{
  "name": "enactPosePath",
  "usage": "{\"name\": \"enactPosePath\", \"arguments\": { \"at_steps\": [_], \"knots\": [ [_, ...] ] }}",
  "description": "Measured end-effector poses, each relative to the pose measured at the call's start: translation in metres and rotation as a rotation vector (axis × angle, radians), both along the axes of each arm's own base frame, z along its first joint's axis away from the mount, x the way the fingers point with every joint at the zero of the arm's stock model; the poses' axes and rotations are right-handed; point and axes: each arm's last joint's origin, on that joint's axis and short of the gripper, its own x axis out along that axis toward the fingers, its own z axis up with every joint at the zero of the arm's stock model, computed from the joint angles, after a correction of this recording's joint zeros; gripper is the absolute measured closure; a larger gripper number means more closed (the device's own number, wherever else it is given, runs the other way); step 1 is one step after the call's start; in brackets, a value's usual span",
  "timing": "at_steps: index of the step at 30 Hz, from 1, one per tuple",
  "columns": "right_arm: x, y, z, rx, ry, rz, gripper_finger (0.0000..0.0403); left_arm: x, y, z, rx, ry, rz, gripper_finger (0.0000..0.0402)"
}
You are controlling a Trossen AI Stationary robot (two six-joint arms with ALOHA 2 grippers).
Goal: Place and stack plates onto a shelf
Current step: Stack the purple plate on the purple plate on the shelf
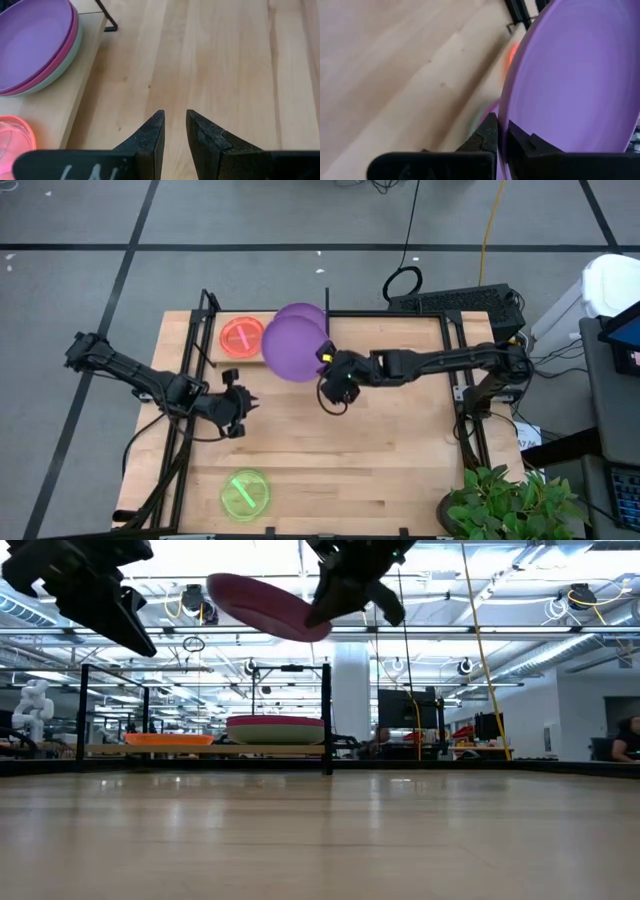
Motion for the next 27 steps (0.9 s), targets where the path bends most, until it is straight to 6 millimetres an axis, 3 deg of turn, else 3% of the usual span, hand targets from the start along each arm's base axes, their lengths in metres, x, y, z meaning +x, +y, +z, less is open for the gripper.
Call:
{"name": "enactPosePath", "arguments": {
  "at_steps": [11, 20, 27],
  "knots": [
    [0.020, -0.048, 0.003, 0.096, -0.149, 0.037, 0.0403, -0.001, -0.004, 0.000, -0.002, -0.001, -0.022, 0.0316],
    [0.035, -0.077, -0.026, 0.155, -0.150, 0.013, 0.0403, -0.001, -0.004, 0.000, -0.014, -0.006, -0.009, 0.0316],
    [0.043, -0.085, -0.051, 0.181, -0.091, -0.022, 0.0403, -0.001, -0.004, 0.000, -0.016, -0.008, -0.008, 0.0316]
  ]
}}
